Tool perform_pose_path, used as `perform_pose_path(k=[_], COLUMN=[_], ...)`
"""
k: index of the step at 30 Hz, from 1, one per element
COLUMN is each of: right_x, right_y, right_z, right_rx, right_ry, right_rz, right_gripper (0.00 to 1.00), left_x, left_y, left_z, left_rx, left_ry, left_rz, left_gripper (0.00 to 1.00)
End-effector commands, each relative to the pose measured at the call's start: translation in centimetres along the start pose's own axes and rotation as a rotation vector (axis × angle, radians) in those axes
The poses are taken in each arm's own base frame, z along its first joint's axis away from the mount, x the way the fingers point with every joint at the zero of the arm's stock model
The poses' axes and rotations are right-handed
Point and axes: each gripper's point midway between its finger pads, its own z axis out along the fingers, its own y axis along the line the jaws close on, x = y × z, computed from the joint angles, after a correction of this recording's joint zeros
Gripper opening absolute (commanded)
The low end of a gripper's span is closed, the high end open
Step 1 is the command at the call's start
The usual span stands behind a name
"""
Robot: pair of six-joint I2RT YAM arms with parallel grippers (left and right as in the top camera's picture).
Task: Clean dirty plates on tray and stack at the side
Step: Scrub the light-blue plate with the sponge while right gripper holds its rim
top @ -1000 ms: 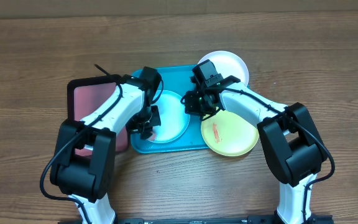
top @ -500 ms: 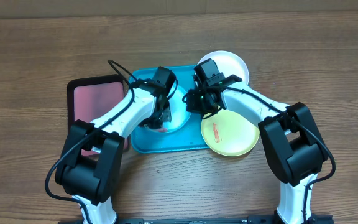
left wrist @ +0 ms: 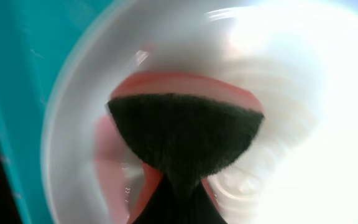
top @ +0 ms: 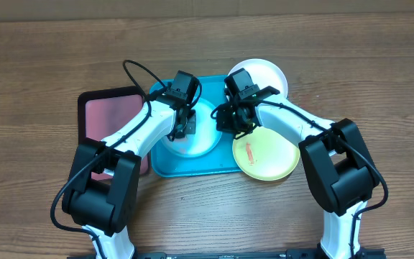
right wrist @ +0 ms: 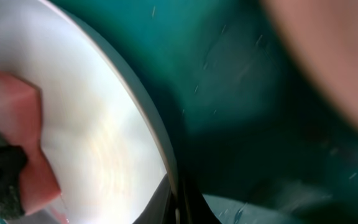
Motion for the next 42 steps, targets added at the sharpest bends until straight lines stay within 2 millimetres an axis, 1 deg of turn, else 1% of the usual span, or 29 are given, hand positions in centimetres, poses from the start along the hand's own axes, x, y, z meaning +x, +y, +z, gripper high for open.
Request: perform_pose_path(k=[1, 3, 5, 6, 7, 9, 10, 12, 15, 17, 19, 20, 21, 23, 24, 25, 27, 29, 30, 31, 33, 34, 36, 38, 39, 40, 42], right_x=[2.6, 3.5, 3.9, 3.9, 3.9, 3.9, 3.9, 3.8, 3.7, 3.6, 3.6, 3.6, 3.6, 3.6, 3.6, 3.6, 3.6, 3.6, 3.7, 3.7, 3.7, 3.7, 3.7, 3.7, 3.7, 3.7, 3.7], right_y=[0.7, 1.2, 1.3, 1.4, 1.4, 1.4, 1.4, 1.3, 1.3, 1.3, 1.3, 1.3, 1.3, 1.3, 1.3, 1.3, 1.3, 1.3, 1.3, 1.3, 1.3, 1.3, 1.3, 1.3, 1.3, 1.3, 1.3], right_z=[1.0, 1.0, 1.0, 1.1, 1.1, 1.1, 1.1, 1.1, 1.1, 1.1, 1.1, 1.1, 1.1, 1.1, 1.1, 1.1, 1.1, 1.1, 1.1, 1.1, 1.1, 1.1, 1.1, 1.1, 1.1, 1.1, 1.1], right_rx=[0.005, -0.016, -0.014, -0.013, -0.013, -0.012, -0.012, -0.01, -0.01, -0.008, -0.009, -0.008, -0.008, -0.009, -0.009, -0.009, -0.009, -0.009, -0.008, -0.008, -0.007, -0.007, -0.007, -0.007, -0.007, -0.007, -0.008], right_ry=[0.085, 0.121, 0.132, 0.131, 0.13, 0.128, 0.128, 0.126, 0.123, 0.117, 0.117, 0.118, 0.118, 0.117, 0.117, 0.117, 0.118, 0.118, 0.119, 0.119, 0.12, 0.12, 0.12, 0.12, 0.12, 0.12, 0.119], right_rz=[-0.063, -0.082, -0.085, -0.087, -0.088, -0.087, -0.087, -0.087, -0.088, -0.089, -0.089, -0.09, -0.09, -0.09, -0.089, -0.09, -0.09, -0.089, -0.089, -0.089, -0.089, -0.088, -0.088, -0.088, -0.089, -0.089, -0.089], right_gripper=[0.04, 0.04, 0.04, 0.04, 0.04, 0.04, 0.04, 0.04, 0.04, 0.04, 0.04, 0.04, 0.04, 0.04, 0.04, 0.04, 0.04, 0.04, 0.04, 0.04, 0.04, 0.04, 0.04, 0.04, 0.04, 0.04, 0.04], left_x=[1.3, 1.1, 0.4, -0.4, -1.0, -1.6, -1.3, -0.1, 2.3, 4.1, 5.4, 5.7, 5.9, 5.6, 5.4, 5.2, 4.3, 2.9, 2.0, 1.5, 0.1, 0.0, 0.6, 1.7, 2.8, 3.4, 4.5], left_y=[-2.2, -2.4, -2.3, -1.8, -0.9, 1.5, 2.9, 4.6, 5.1, 4.5, 3.9, 3.4, 2.4, -0.6, -2.7, -4.2, -5.2, -5.1, -4.9, -4.7, -2.6, -1.5, 1.2, 2.8, 3.2, 3.2, 2.2], left_z=[-0.9, -0.9, -0.8, -0.8, -0.7, -0.6, -0.7, -0.8, -1.0, -1.2, -1.4, -1.5, -1.4, -1.3, -1.5, -1.8, -1.8, -1.6, -1.4, -1.3, -0.9, -0.8, -0.8, -1.0, -1.1, -1.2, -1.2], left_rx=[0.137, 0.149, 0.141, 0.117, 0.073, -0.043, -0.106, -0.178, -0.213, -0.202, -0.19, -0.168, -0.115, 0.052, 0.172, 0.261, 0.308, 0.293, 0.273, 0.256, 0.128, 0.067, -0.08, -0.17, -0.198, -0.197, -0.147], left_ry=[0.049, 0.039, 0.011, -0.02, -0.042, -0.067, -0.067, -0.036, 0.05, 0.129, 0.186, 0.205, 0.224, 0.24, 0.234, 0.219, 0.174, 0.116, 0.077, 0.057, 0.005, -0.007, -0.009, 0.012, 0.048, 0.074, 0.14], left_rz=[0.149, 0.183, 0.189, 0.165, 0.108, -0.059, -0.157, -0.296, -0.387, -0.378, -0.366, -0.351, -0.298, -0.115, 0.007, 0.096, 0.153, 0.152, 0.135, 0.121, -0.01, -0.076, -0.237, -0.342, -0.37, -0.365, -0.312], left_gripper=[0.04, 0.04, 0.04, 0.04, 0.04, 0.04, 0.04, 0.04, 0.04, 0.04, 0.04, 0.04, 0.04, 0.04, 0.04, 0.04, 0.04, 0.04, 0.04, 0.04, 0.04, 0.04, 0.04, 0.04, 0.04, 0.04, 0.04])
